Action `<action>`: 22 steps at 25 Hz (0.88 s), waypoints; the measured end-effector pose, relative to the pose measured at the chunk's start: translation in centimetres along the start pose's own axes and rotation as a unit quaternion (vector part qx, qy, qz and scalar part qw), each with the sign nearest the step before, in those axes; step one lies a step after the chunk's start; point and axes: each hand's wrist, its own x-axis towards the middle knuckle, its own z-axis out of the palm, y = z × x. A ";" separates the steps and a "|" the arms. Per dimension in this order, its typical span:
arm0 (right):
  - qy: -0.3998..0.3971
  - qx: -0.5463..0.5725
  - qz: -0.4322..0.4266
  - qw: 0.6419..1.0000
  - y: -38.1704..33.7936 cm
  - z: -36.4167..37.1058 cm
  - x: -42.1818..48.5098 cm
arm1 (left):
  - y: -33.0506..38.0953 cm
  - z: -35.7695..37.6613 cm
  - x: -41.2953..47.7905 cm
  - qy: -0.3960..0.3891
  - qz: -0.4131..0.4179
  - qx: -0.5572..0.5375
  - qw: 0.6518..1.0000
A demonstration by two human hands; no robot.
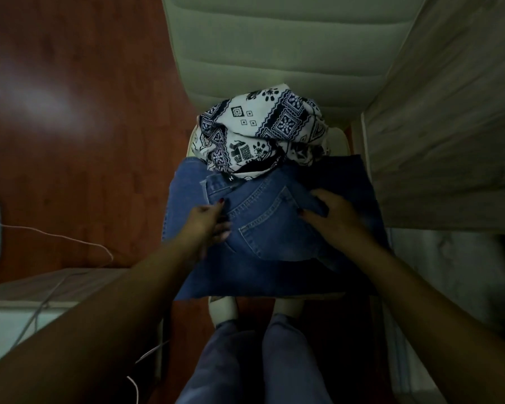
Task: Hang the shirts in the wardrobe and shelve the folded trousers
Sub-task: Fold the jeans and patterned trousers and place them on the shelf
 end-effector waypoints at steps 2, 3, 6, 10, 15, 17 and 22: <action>0.000 0.020 -0.066 0.998 -1.7 2.0 -3.0 | 0.5 -0.3 -1.5 -0.099 -0.098 -0.009 0.990; -0.005 0.008 -0.089 0.996 -1.9 3.1 -4.5 | 1.0 -0.4 -2.3 -0.145 -0.131 -0.007 0.981; 0.000 -0.088 -0.200 0.976 -2.7 5.9 -8.7 | 2.4 -2.1 -4.1 -0.193 -0.164 0.010 0.967; -0.061 -0.280 -0.349 0.892 -2.8 8.7 -11.1 | 4.4 -4.2 -5.9 -0.194 -0.150 0.098 0.964; -0.049 -0.325 -0.425 0.844 -3.2 9.8 -10.7 | 4.9 -4.8 -7.9 -0.142 -0.024 0.172 0.974; 0.010 -0.301 -0.425 0.853 -3.5 10.2 -10.7 | 4.3 -5.9 -8.4 -0.101 0.071 0.123 0.985; 0.125 -0.234 -0.320 0.909 -3.7 11.9 -10.0 | 3.6 -10.1 -10.2 -0.188 0.187 -0.132 0.955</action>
